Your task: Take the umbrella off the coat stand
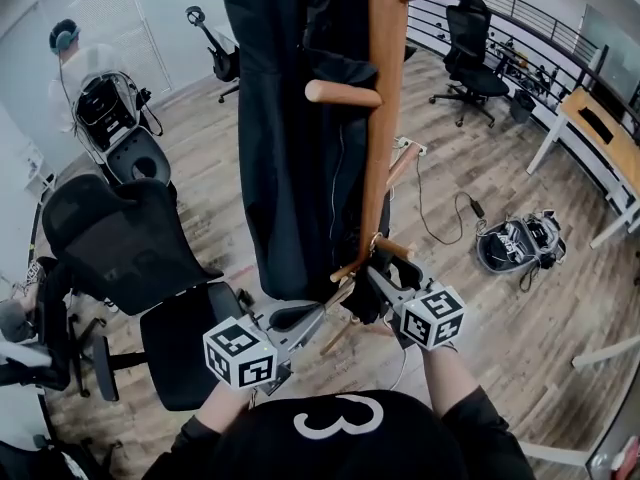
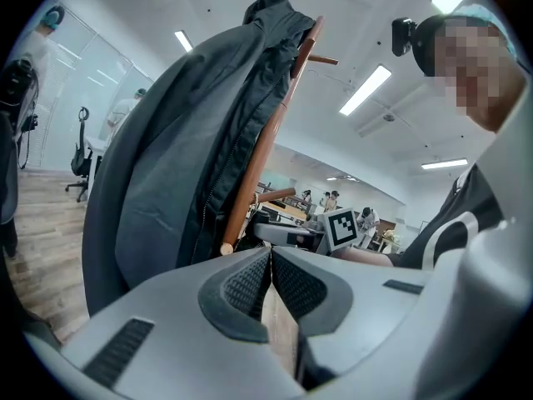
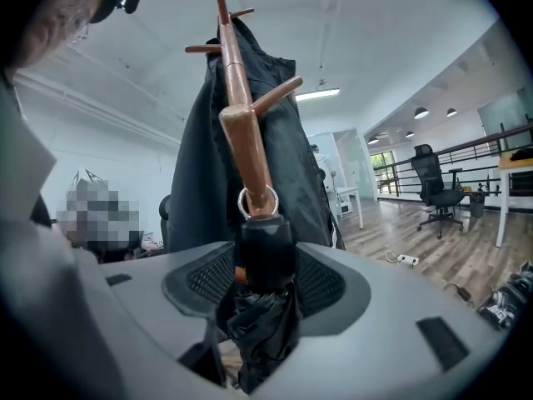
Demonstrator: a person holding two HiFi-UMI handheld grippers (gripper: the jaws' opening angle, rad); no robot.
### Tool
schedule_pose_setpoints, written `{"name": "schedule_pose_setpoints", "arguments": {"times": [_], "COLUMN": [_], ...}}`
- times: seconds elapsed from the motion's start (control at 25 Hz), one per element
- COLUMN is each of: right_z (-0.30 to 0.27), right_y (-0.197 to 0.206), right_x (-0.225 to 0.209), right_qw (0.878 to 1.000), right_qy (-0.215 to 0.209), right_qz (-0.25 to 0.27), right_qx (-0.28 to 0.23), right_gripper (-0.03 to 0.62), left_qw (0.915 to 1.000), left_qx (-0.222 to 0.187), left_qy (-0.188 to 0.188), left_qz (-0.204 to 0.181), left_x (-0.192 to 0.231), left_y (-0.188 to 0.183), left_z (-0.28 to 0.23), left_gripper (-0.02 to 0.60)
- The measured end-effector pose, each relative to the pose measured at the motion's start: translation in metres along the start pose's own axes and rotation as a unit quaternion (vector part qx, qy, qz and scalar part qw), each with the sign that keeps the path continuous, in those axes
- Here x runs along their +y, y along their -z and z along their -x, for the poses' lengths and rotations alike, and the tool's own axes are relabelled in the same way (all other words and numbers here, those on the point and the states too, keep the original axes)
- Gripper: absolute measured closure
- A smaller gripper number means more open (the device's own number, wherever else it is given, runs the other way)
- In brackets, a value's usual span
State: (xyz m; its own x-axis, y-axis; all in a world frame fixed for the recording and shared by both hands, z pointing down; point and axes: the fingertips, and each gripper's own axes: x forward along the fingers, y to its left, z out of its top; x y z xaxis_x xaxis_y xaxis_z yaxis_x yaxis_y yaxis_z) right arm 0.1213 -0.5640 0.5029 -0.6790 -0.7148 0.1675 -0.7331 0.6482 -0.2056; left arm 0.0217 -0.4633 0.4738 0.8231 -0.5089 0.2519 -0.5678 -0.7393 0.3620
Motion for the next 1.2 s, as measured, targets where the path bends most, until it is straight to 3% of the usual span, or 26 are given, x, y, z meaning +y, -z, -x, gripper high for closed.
{"name": "schedule_pose_setpoints", "arguments": {"times": [0.88,1.2], "right_z": [-0.004,-0.004], "right_y": [0.006,0.004], "right_x": [-0.006,-0.006], "right_qw": [1.0,1.0], "right_qy": [0.015,0.011], "right_qz": [0.005,-0.006], "right_qx": [0.012,0.018], "right_gripper": [0.39,0.39], "left_qw": [0.9993,0.9993], "left_qx": [0.019,0.009], "left_qy": [-0.03,-0.034], "left_qz": [0.011,0.012], "left_x": [0.01,0.008], "left_y": [0.013,0.008], "left_z": [0.006,0.006], "left_gripper": [0.565,0.565]}}
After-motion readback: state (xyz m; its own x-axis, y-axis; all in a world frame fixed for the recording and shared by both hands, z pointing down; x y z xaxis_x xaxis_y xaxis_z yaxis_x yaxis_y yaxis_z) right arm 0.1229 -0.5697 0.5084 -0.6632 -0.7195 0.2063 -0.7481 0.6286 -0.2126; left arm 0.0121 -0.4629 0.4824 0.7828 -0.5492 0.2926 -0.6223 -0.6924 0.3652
